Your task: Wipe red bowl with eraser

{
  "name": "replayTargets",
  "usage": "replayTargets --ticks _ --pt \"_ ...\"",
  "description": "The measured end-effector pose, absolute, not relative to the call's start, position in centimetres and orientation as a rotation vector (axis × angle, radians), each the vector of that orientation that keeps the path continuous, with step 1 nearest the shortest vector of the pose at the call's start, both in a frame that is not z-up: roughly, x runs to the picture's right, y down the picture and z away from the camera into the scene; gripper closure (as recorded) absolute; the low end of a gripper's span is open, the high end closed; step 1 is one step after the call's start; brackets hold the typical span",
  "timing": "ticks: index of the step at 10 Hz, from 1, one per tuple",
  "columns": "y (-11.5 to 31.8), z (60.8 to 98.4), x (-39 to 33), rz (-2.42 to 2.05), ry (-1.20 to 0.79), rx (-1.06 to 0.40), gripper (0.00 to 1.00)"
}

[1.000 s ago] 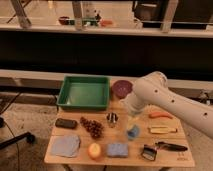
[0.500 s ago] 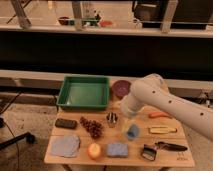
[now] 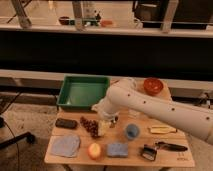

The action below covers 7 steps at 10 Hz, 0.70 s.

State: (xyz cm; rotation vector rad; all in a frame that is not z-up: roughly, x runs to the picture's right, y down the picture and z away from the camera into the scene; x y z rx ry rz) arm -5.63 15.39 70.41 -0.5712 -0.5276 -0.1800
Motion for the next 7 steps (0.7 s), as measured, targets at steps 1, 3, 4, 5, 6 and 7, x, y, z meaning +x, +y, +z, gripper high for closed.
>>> replayTargets --ticks 1,3,4,5,6,7 --pt "15.6 70.6 -6.8 -0.191 -0.543 -0.567 0.20" --pt "16.8 71.8 -10.3 -0.219 -0.577 -0.562 0.20" --pt "16.9 72.0 -10.6 -0.221 -0.578 -0.561 0.20" --pt "16.9 72.1 -10.3 -0.216 -0.576 -0.562 0.20" --pt "17.0 72.0 -10.5 -0.220 -0.578 -0.562 0.20" --pt "17.0 72.0 -10.5 -0.220 -0.578 -0.563 0.20"
